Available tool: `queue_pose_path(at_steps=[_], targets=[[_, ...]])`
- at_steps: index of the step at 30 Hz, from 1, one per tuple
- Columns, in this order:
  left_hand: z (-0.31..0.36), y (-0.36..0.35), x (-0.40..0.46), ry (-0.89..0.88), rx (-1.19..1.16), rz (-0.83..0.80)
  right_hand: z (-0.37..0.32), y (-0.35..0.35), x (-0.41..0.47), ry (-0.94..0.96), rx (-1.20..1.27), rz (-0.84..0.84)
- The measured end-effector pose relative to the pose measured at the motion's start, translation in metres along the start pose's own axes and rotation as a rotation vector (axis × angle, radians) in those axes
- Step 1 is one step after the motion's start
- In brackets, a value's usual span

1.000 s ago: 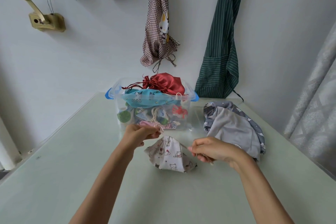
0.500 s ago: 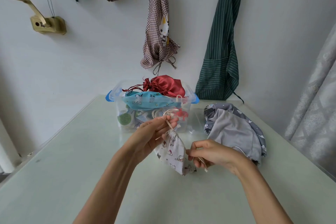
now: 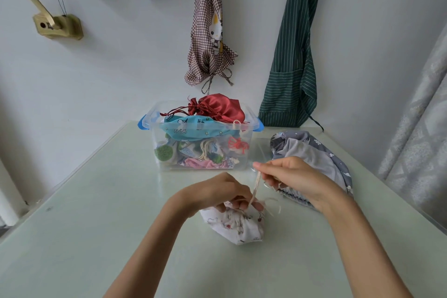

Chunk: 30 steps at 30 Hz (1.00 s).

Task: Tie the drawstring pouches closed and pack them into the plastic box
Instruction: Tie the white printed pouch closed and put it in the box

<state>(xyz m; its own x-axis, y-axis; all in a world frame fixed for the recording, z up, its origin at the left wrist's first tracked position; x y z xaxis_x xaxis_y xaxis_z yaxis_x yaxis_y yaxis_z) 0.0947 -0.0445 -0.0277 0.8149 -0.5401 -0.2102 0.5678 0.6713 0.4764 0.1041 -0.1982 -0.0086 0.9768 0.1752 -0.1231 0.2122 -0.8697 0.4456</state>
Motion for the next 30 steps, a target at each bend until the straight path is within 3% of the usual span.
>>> queue_pose_path(at_steps=[4,7,14,17,25,28,30], targets=[[0.001,-0.006,0.001,-0.008,-0.114,-0.077,-0.004,-0.011,0.003,0.073,0.104,0.040],[0.001,-0.006,0.000,-0.086,-0.107,-0.082,-0.011,-0.020,0.002,0.156,0.139,-0.055],[-0.013,0.011,-0.003,-0.121,-0.302,0.024,0.005,-0.007,-0.007,-0.006,-0.193,-0.231],[-0.013,0.017,-0.005,-0.116,-0.366,0.065,0.009,-0.003,-0.003,0.008,-0.211,-0.124],[-0.016,0.022,-0.007,-0.083,-0.546,0.102,0.001,0.015,0.002,0.144,0.323,0.170],[-0.017,0.022,-0.004,-0.069,-0.686,0.148,-0.004,0.014,0.001,0.192,0.557,0.121],[-0.017,0.024,-0.003,-0.078,-0.765,0.180,-0.008,0.015,-0.003,0.240,0.652,-0.009]])
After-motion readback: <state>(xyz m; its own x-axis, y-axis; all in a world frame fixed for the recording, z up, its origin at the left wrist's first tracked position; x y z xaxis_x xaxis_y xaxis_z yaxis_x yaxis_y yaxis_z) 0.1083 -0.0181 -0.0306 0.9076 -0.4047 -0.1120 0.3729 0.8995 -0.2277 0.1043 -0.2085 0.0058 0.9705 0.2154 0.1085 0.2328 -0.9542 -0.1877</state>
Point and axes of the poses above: each hand's wrist, its own x-axis towards the middle knuckle, its own y-axis out of the back of the hand, z = x × y, the point moved 3 cm from there along x, towards the middle knuckle, and after that the axes turned 4 degrees about -y, right-handed, at the moved point
